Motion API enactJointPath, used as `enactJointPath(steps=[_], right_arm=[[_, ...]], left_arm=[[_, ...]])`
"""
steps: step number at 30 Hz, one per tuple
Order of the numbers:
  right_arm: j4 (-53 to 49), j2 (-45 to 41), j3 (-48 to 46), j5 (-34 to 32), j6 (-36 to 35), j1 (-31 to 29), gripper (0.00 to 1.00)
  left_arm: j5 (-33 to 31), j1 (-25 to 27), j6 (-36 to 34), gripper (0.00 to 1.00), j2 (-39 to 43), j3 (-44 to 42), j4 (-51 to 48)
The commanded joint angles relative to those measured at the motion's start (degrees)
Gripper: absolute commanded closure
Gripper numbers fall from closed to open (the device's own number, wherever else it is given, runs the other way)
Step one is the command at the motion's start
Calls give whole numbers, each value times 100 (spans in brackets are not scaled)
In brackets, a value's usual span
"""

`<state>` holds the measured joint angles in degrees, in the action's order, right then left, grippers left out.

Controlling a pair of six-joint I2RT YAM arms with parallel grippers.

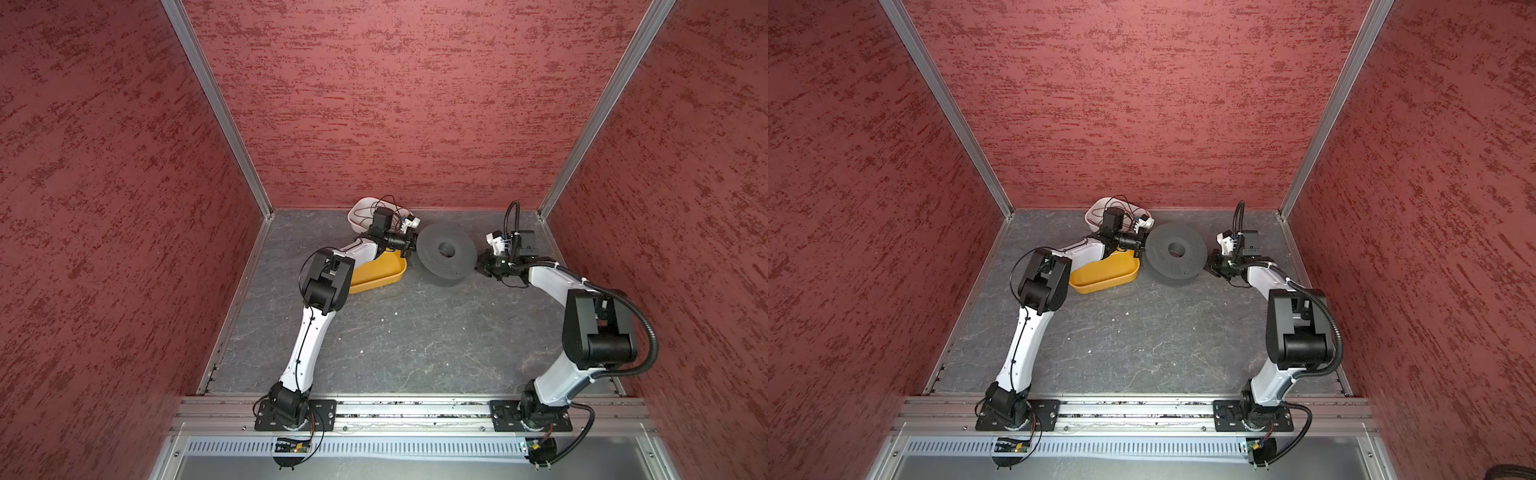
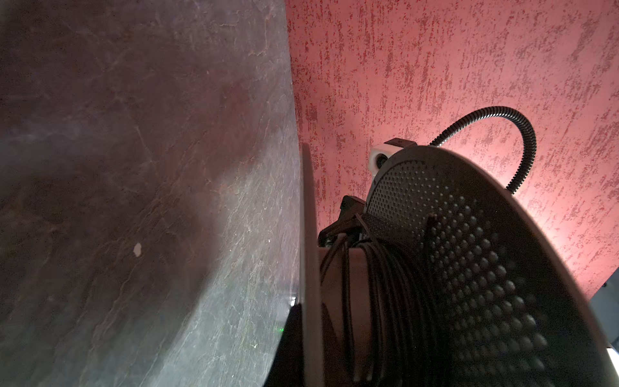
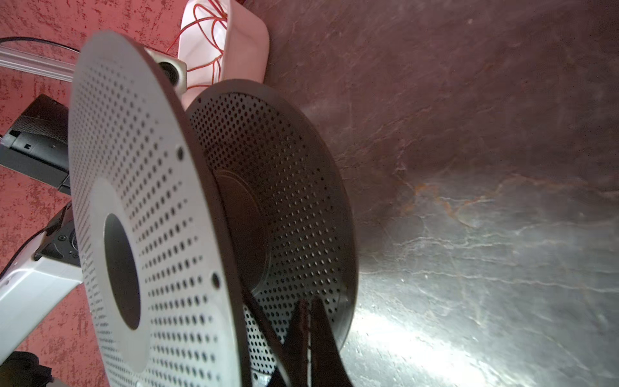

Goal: Wrap the cables

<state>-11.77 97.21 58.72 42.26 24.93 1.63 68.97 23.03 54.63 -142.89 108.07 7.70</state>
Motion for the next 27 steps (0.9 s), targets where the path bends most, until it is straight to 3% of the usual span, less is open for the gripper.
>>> enactJointPath(steps=[1, 9, 17, 27], right_arm=[[578, 134, -88, 144, 38, 109, 100], [1210, 325, -429, 407, 93, 222, 100], [1386, -355, -765, 655, 134, 242, 100], [959, -1619, -1482, 769, 186, 51, 100]], left_arm=[[-434, -97, -10, 99, -107, 195, -31], [-690, -63, -575, 88, -23, 154, -804], [-1208, 43, -1210, 91, 787, -164, -1652], [-2034, 486, -1064, 93, 2563, -2343, -1244]])
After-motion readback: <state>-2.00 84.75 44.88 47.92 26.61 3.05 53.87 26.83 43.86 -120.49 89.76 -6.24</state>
